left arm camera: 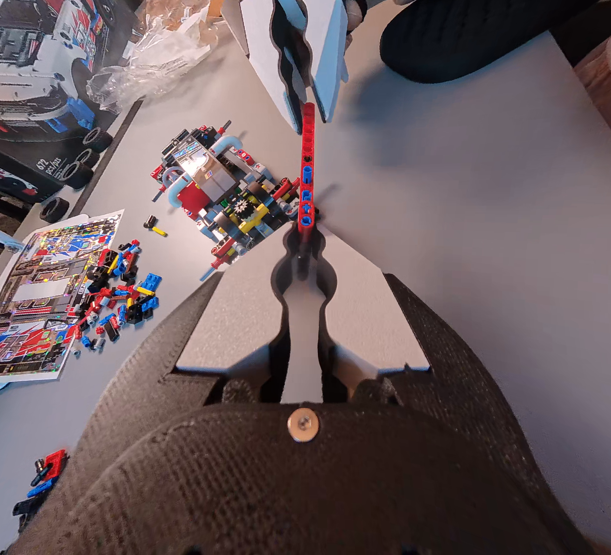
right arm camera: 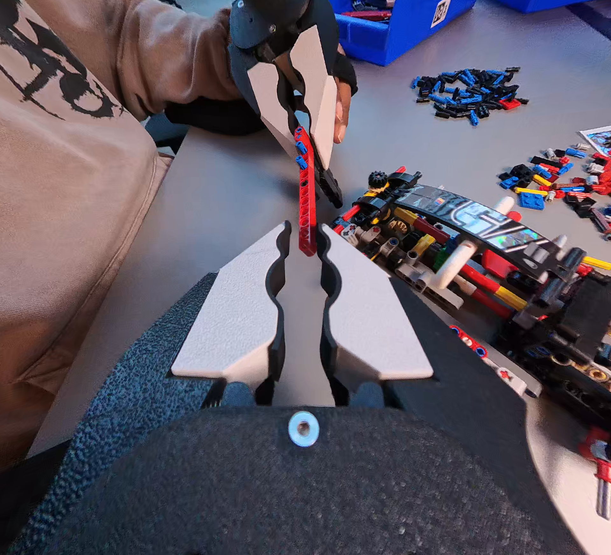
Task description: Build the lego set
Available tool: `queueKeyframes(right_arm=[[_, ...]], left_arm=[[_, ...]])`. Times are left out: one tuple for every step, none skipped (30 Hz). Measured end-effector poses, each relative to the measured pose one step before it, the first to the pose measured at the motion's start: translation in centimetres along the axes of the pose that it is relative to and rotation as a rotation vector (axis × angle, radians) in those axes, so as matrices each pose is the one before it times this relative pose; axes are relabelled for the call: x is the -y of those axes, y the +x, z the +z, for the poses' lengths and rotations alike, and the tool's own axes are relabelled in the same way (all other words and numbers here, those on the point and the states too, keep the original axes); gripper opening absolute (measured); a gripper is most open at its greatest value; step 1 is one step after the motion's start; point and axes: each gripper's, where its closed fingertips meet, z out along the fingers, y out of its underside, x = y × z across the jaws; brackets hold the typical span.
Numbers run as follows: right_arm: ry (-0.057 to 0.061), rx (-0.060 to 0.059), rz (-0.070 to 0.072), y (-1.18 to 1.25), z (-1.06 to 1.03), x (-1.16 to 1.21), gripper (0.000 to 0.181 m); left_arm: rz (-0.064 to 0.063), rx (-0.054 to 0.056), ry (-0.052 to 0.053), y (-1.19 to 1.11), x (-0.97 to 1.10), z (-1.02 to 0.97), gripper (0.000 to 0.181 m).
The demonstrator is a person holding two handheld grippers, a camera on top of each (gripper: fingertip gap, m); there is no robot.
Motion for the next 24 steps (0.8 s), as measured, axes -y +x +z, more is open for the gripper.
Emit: queueKeyframes(right_arm=[[-0.0202, 0.0032, -0.0012, -0.091, 0.213, -0.246, 0.012], [-0.0202, -0.0041, -0.0037, 0.017, 0.216, -0.260, 0.010], [-0.0136, -0.0099, -0.0064, 0.108, 0.169, -0.186, 0.007], [0.0061, -0.0012, -0.0056, 0.002, 0.069, 0.083, 0.007], [0.0146, 0.0019, -0.0003, -0.005, -0.037, 0.192, 0.007], [0.0092, 0.0012, -0.0001, 0.028, -0.064, 0.102, 0.007], [0.0117, -0.0036, -0.0070, 0.048, -0.072, 0.153, 0.007], [0.0158, -0.0068, -0.0114, 0.046, -0.081, 0.235, 0.007], [0.0130, -0.0042, -0.0117, -0.002, -0.089, 0.215, 0.007], [0.0128, 0.0003, -0.0093, -0.060, -0.097, 0.235, 0.007], [0.0172, 0.0025, -0.0097, -0.103, -0.115, 0.323, 0.007], [0.0187, -0.0004, -0.0092, -0.061, -0.112, 0.335, 0.007], [0.0174, -0.0050, -0.0085, 0.018, -0.099, 0.310, 0.007], [0.0174, -0.0098, -0.0099, 0.101, -0.112, 0.311, 0.007], [0.0202, -0.0098, -0.0115, 0.098, -0.107, 0.350, 0.007], [0.0212, -0.0100, -0.0113, 0.096, -0.120, 0.376, 0.007], [0.0220, -0.0091, -0.0132, 0.079, -0.138, 0.387, 0.007], [0.0135, 0.0020, -0.0108, -0.094, -0.148, 0.277, 0.007], [0.0021, 0.0070, -0.0065, -0.169, -0.133, 0.113, 0.007], [-0.0065, 0.0050, -0.0062, -0.147, -0.129, -0.043, 0.007], [-0.0149, 0.0030, -0.0043, -0.093, -0.150, -0.203, 0.007], [-0.0203, 0.0008, -0.0048, -0.038, -0.196, -0.334, 0.007], [-0.0164, -0.0104, -0.0059, 0.143, -0.244, -0.315, 0.007], [-0.0094, -0.0121, -0.0058, 0.212, -0.283, -0.209, 0.007]], left_arm=[[0.0090, 0.0028, 0.0011, 0.000, 0.023, 0.003, 0.005], [0.0099, 0.0024, -0.0008, 0.032, 0.009, 0.005, 0.005], [0.0124, 0.0036, -0.0040, 0.025, -0.047, 0.004, 0.005], [0.0121, 0.0043, -0.0087, 0.019, -0.125, 0.008, 0.005], [0.0043, 0.0038, 0.0027, -0.016, 0.052, -0.041, 0.005], [-0.0076, 0.0002, 0.0075, -0.049, 0.134, -0.074, 0.005], [-0.0138, 0.0020, 0.0094, -0.123, 0.160, -0.094, 0.005], [-0.0145, 0.0068, 0.0172, -0.212, 0.245, -0.141, 0.006], [-0.0230, 0.0002, 0.0287, -0.156, 0.378, -0.176, 0.006], [-0.0413, -0.0132, 0.0350, -0.044, 0.448, -0.198, 0.007], [-0.0586, -0.0228, 0.0358, 0.006, 0.435, -0.191, 0.014], [-0.0667, -0.0302, 0.0350, 0.023, 0.412, -0.188, 0.024], [-0.0701, -0.0320, 0.0337, 0.007, 0.399, -0.195, 0.035], [-0.0706, -0.0293, 0.0323, -0.039, 0.385, -0.185, 0.045], [-0.0734, -0.0299, 0.0256, -0.023, 0.314, -0.153, 0.055], [-0.0719, -0.0343, 0.0167, 0.045, 0.197, -0.108, 0.064], [-0.0574, -0.0255, 0.0155, -0.017, 0.171, -0.131, 0.071], [-0.0349, -0.0122, 0.0145, -0.125, 0.186, -0.179, 0.074], [-0.0148, -0.0028, 0.0098, -0.157, 0.168, -0.227, 0.074], [-0.0048, 0.0039, 0.0030, -0.200, 0.104, -0.270, 0.074], [-0.0019, 0.0108, 0.0025, -0.287, 0.129, -0.308, 0.074], [-0.0007, 0.0126, 0.0025, -0.308, 0.106, -0.301, 0.074], [0.0008, 0.0148, 0.0010, -0.336, 0.060, -0.251, 0.074], [-0.0012, 0.0115, -0.0019, -0.283, -0.028, -0.187, 0.073]])
